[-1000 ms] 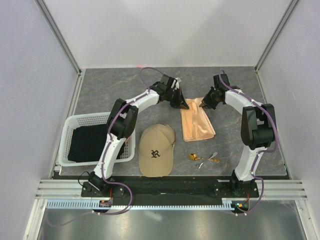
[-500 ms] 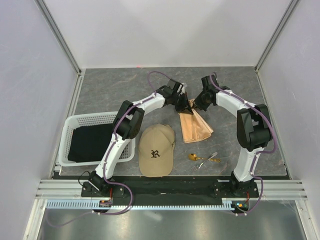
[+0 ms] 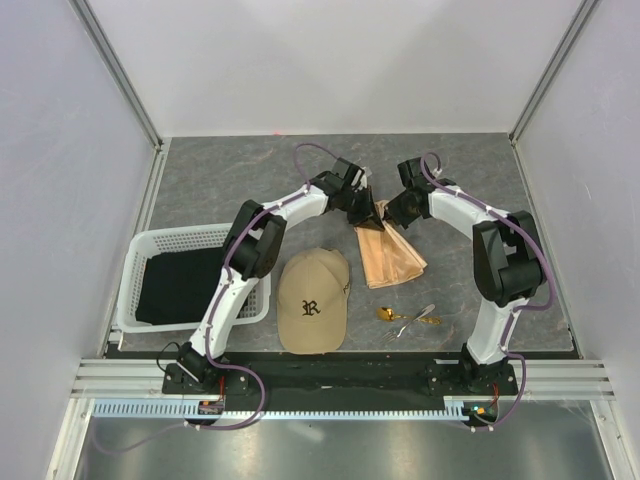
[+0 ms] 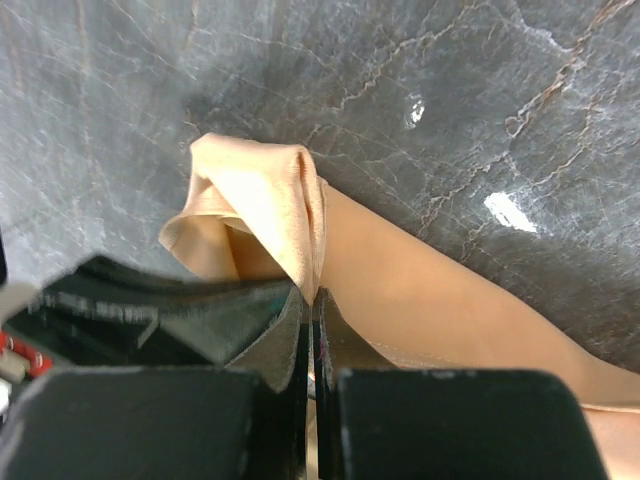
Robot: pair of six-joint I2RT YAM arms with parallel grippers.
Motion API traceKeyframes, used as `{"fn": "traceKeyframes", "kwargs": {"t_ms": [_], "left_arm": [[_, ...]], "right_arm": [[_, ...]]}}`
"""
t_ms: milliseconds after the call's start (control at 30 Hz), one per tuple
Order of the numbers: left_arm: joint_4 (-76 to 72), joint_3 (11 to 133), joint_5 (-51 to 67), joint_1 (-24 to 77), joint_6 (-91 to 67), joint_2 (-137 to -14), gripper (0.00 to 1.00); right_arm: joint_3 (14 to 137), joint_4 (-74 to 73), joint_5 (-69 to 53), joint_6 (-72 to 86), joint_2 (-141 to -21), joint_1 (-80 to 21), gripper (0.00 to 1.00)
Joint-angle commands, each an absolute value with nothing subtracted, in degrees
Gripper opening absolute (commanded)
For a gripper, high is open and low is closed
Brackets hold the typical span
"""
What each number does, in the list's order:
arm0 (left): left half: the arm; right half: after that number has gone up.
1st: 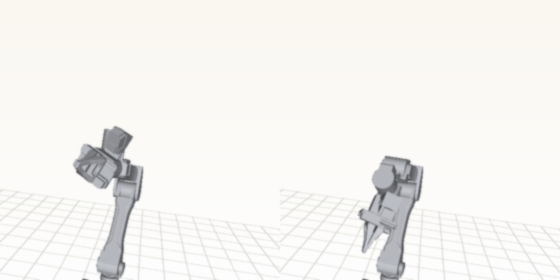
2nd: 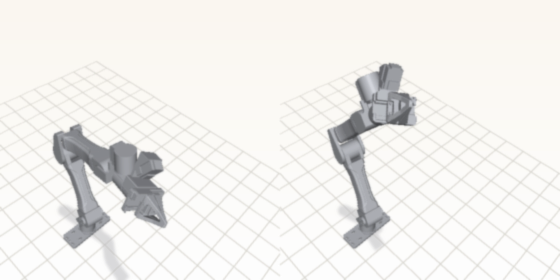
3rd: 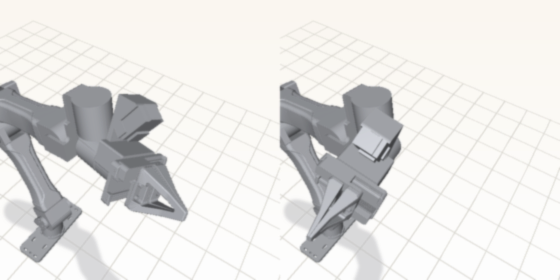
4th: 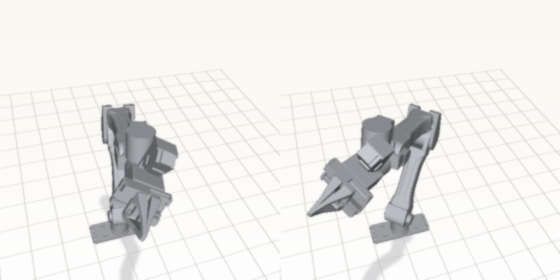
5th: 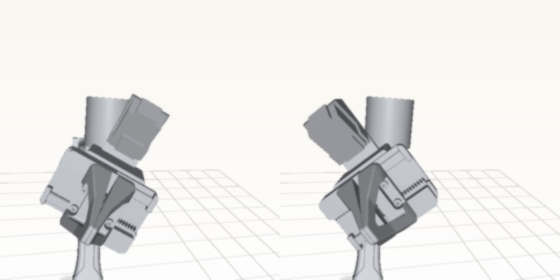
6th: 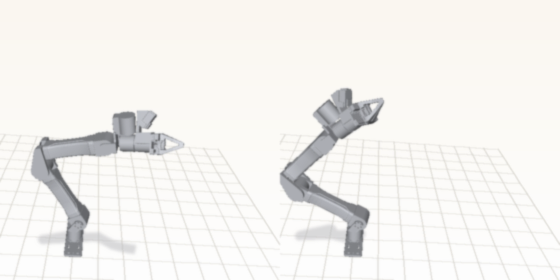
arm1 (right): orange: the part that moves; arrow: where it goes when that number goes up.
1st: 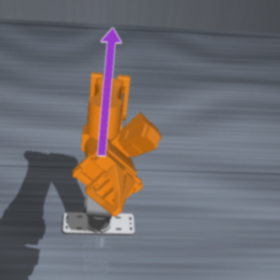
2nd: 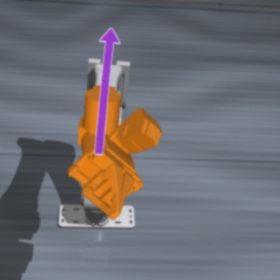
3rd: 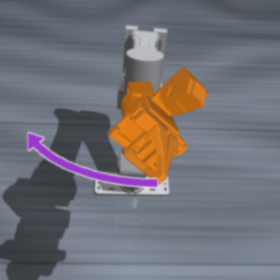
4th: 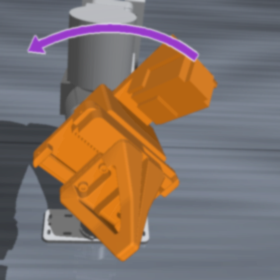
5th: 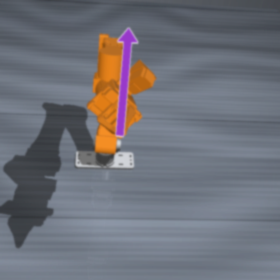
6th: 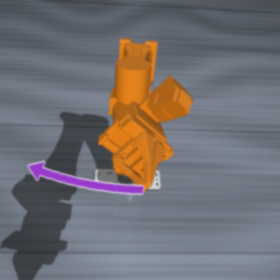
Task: Fold the napkin into a case and place the utensils inside
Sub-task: Fold the 2/3-rectangle-folded napkin at the center of the board.
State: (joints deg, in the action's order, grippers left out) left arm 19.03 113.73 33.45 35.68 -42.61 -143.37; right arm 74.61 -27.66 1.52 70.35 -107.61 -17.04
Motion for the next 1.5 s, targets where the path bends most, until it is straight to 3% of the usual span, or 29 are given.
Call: {"fn": "traceKeyframes", "kwargs": {"t_ms": [0, 267, 800, 1067, 1233, 1300, 1467], "left_arm": [[21.35, 112.5, 35.24, 34.28, -41.84, -135.44, 0.08], [25.31, 109.43, 34.45, 31.38, -39.47, -133.15, 0.02], [26.81, 115.75, 31.91, 31.38, -37.35, -143.35, 0.02], [26.81, 116.46, 31.82, 31.9, -37.09, -144.23, 0.02], [26.45, 116.02, 32.17, 31.9, -36.22, -144.14, 0.02], [26.54, 115.58, 32.69, 31.82, -34.47, -143.7, 0.02], [28.03, 114.35, 31.91, 31.38, -31.65, -140.72, 0.02]], "right_arm": [[73.92, -26.46, 3.52, 71.81, -104.77, -17.14, 0.0], [74.0, -26.46, 3.52, 71.72, -104.77, -17.14, 0.0], [76.11, -27.16, 5.53, 73.56, -107.4, -19.25, 0.0], [80.85, -30.32, 13.0, 76.73, -111.61, -24.78, 0.01], [84.64, -32.78, 16.35, 77.26, -114.25, -27.24, 0.05], [85.86, -32.61, 16.17, 73.07, -115.75, -27.25, 0.14], [85.17, -33.14, 16.0, 62.95, -115.67, -27.16, 0.22]]}}
